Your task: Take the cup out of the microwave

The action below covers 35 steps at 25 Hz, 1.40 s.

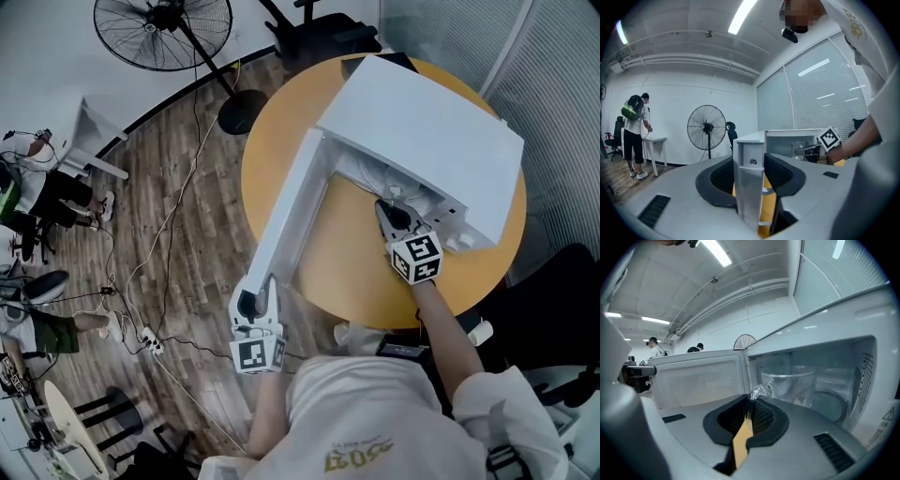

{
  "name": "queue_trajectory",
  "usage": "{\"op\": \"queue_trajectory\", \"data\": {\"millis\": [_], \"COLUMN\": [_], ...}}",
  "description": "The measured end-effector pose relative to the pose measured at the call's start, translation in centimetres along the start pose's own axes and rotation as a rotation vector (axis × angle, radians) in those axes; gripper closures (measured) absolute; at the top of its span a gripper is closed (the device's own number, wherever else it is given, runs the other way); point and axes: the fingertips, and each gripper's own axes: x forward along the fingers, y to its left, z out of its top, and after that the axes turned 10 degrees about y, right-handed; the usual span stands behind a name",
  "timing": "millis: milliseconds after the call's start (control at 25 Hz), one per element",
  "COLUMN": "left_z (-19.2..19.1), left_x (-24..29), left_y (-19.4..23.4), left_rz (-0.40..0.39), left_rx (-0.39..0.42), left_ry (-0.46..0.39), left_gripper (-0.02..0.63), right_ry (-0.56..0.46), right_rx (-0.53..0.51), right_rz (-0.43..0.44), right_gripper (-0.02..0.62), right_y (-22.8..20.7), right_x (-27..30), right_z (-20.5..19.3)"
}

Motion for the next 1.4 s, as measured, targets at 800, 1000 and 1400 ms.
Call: {"op": "queue_trajectory", "data": {"millis": [800, 1000, 1400], "left_z": [-0.2, -0.1, -0.4], "left_x": [0.0, 0.0, 0.2], "left_y": [-0.3, -0.5, -0.6], "left_rz": [-0.024, -0.028, -0.041], "left_rx": [-0.008, -0.006, 0.002], "left_ry": [-0.002, -0.001, 0.003], "left_gripper": [0.416, 0.417, 0.419], "right_ry": [0.071, 0.100, 0.148], "right_rx": [-0.031, -0.063, -0.101], "right_rz": [0.119, 0.178, 0.317], "right_gripper": [0.580, 0.580, 0.580], "right_y": [5.5, 7.4, 11.0], "right_x": [-1.7, -1.8, -1.5], "right_z": [-3.6, -5.0, -7.9]}}
